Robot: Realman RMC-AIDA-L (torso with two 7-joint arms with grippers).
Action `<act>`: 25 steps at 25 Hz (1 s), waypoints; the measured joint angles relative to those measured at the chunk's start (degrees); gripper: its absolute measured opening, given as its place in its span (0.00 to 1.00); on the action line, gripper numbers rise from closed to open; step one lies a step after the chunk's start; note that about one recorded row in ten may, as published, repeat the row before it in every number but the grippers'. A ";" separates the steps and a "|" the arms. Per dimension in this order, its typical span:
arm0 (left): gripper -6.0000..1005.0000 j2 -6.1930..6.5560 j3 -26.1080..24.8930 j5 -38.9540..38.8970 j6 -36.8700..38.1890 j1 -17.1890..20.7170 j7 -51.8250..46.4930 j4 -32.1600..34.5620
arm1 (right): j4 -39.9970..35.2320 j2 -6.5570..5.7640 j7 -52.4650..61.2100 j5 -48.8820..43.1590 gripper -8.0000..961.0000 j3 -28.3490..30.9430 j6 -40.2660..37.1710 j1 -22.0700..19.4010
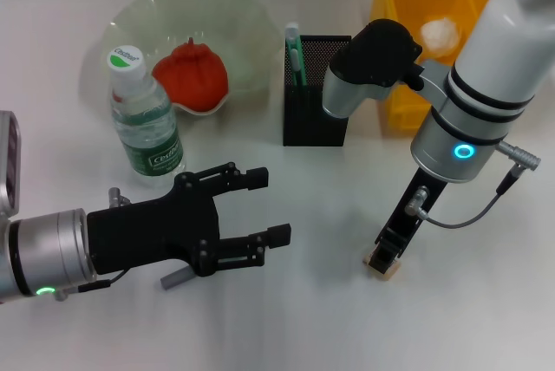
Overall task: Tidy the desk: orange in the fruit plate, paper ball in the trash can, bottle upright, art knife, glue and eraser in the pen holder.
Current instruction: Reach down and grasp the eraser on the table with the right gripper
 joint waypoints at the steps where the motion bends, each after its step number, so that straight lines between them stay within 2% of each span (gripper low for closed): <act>1: 0.79 0.00 0.00 0.00 0.00 0.02 0.00 0.00 | 0.00 0.00 -0.02 0.00 0.39 0.00 0.00 0.01; 25: 0.79 0.00 -0.04 0.00 0.00 -0.11 0.00 -0.62 | 0.70 0.00 0.13 1.74 0.30 -2.43 0.01 0.31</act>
